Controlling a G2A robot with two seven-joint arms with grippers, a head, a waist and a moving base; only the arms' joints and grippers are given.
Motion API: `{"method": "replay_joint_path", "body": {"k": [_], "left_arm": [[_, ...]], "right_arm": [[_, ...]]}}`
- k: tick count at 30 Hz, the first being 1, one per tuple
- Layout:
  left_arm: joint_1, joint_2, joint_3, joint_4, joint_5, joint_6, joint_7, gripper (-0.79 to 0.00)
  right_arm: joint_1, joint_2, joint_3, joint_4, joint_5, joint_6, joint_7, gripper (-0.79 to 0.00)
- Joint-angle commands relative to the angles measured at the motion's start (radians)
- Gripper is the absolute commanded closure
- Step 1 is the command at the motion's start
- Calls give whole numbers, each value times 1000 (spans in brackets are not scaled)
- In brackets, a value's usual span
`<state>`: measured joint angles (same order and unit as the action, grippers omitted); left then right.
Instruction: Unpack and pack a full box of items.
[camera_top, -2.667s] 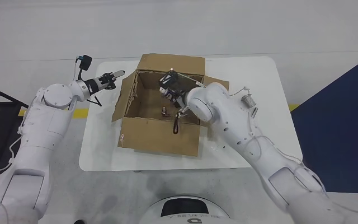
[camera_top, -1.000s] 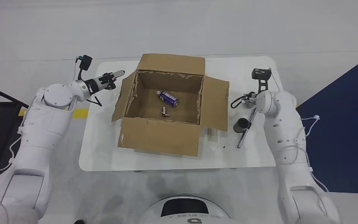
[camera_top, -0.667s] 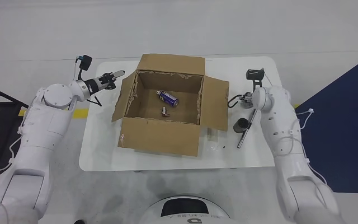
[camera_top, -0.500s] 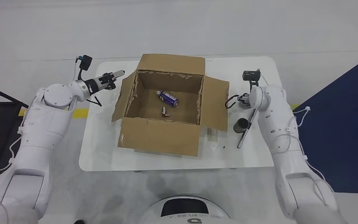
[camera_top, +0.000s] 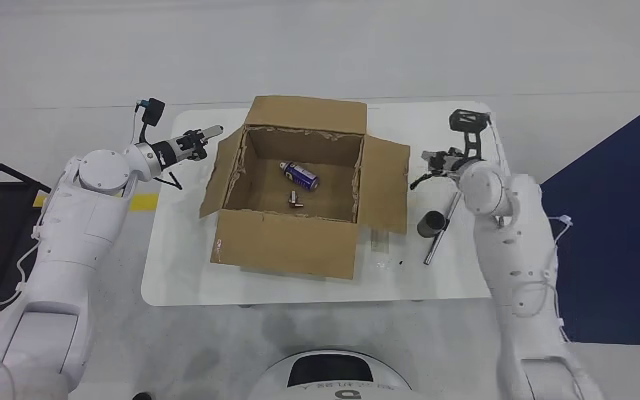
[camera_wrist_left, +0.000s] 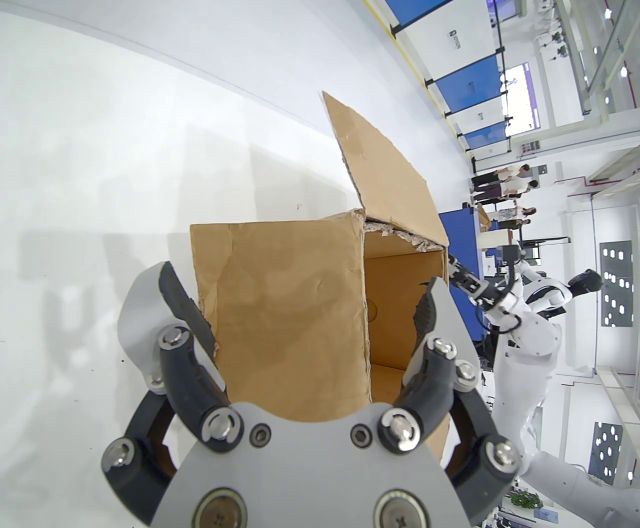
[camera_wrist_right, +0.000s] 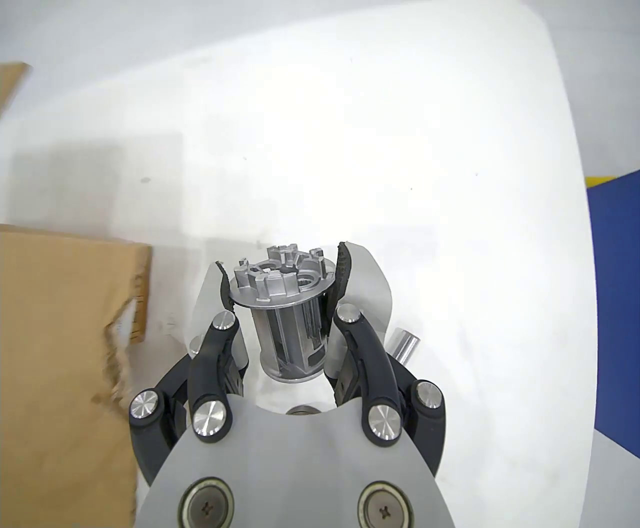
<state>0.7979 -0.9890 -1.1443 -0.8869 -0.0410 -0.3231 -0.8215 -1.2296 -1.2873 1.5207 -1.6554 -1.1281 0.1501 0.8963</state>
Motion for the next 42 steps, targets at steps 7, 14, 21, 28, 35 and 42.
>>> {"method": "replay_joint_path", "body": {"k": [7, 14, 21, 28, 35, 42], "left_arm": [[0, 0, 0, 0, 0, 0, 0, -785], [0, 0, 0, 0, 0, 0, 0, -785], [0, 0, 0, 0, 0, 0, 0, -785], [0, 0, 0, 0, 0, 0, 0, -785], [0, 0, 0, 0, 0, 0, 0, -785], [0, 0, 0, 0, 0, 0, 0, -785]], "right_arm": [[-231, 0, -24, -397, 152, -183, -199, 0], [-51, -18, -307, -315, 79, -276, -136, 0], [237, -76, -592, -40, 15, -177, -42, 0], [434, -144, -770, 276, 118, -236, 55, 0], [544, -222, -909, 507, 131, -216, 11, -12], [600, -262, -926, 625, 200, -271, -10, -246]]}}
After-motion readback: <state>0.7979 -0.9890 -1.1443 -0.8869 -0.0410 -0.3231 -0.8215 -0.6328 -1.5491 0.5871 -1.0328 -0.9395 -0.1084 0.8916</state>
